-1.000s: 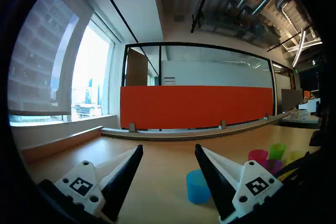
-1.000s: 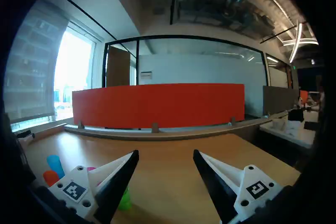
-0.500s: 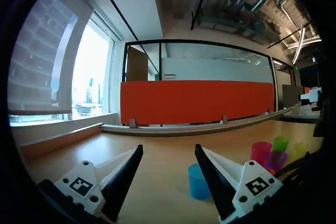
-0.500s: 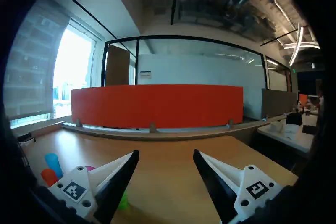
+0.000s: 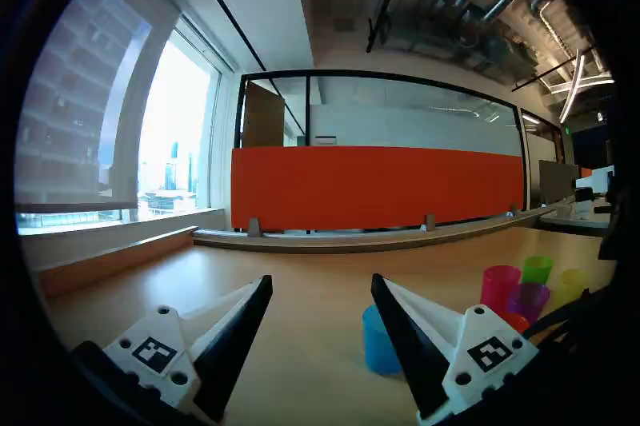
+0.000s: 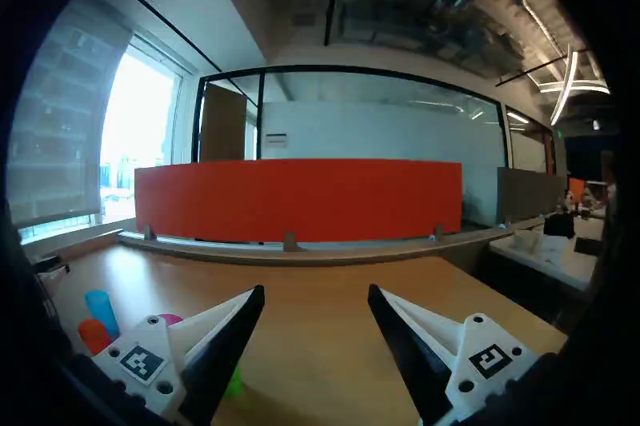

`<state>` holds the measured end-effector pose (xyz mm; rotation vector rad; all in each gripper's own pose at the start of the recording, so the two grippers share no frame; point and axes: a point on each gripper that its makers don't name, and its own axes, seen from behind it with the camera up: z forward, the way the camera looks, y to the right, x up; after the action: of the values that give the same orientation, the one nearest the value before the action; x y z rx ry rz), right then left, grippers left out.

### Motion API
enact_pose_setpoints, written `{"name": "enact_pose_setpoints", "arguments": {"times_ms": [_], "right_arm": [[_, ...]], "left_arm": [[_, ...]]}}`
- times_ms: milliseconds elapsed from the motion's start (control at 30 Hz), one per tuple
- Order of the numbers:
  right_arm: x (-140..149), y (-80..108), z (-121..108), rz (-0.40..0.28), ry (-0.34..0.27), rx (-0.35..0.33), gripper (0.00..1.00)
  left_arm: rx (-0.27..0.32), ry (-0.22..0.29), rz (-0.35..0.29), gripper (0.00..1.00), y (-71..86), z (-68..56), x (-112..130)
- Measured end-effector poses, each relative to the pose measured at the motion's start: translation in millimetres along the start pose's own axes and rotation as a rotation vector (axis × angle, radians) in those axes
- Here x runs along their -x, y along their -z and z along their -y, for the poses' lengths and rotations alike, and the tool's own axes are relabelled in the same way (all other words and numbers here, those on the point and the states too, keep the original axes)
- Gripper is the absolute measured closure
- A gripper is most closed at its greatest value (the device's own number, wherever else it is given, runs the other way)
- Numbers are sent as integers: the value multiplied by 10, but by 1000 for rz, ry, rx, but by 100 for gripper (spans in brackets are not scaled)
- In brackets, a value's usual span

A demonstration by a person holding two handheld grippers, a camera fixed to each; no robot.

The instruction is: Pour water

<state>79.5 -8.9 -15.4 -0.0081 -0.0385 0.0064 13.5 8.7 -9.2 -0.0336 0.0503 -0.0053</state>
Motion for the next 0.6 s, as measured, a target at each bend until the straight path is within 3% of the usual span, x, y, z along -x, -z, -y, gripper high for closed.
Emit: {"name": "enact_pose_setpoints", "arguments": {"times_ms": [300, 600], "right_arm": [[-13, 37, 23, -4, -8, -9, 0], [7, 59, 2, -7, -14, -13, 0]], "left_arm": [[-6, -3, 50, 9, -50, 14, 104], [1, -3, 49, 9, -58, -2, 123]]}}
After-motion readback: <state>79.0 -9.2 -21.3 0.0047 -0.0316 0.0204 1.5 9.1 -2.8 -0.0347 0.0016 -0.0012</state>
